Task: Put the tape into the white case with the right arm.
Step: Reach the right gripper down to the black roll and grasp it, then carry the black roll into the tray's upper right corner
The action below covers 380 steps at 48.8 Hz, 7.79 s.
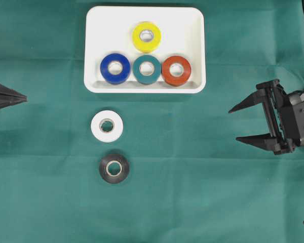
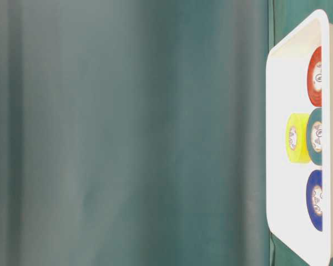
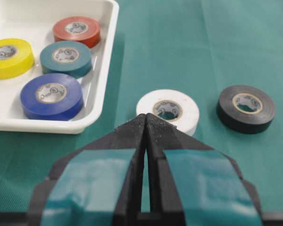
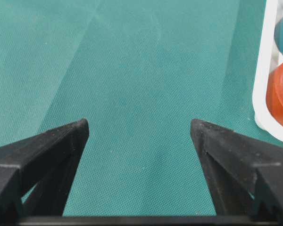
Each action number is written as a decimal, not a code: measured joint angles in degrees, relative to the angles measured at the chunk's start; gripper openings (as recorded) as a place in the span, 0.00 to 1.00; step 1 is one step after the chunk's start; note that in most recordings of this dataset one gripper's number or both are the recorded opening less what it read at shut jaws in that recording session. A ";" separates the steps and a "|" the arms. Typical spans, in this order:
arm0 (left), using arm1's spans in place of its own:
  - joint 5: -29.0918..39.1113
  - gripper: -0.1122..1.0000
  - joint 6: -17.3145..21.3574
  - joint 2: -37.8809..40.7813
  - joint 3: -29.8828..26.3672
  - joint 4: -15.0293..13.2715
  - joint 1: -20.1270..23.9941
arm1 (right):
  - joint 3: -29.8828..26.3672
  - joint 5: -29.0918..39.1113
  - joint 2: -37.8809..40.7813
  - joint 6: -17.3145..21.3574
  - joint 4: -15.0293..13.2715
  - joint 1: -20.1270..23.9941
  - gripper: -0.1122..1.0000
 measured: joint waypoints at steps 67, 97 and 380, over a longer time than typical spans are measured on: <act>0.00 0.10 0.00 0.00 1.05 -0.09 0.18 | -46.14 -2.20 47.64 0.00 -0.09 4.31 0.71; -0.26 0.10 0.00 0.00 2.20 -0.09 0.18 | -57.92 4.57 56.69 4.48 -0.09 5.89 0.71; -0.97 0.10 0.00 -0.09 2.55 -0.09 0.18 | -40.96 25.58 37.35 3.96 -1.49 -27.07 0.10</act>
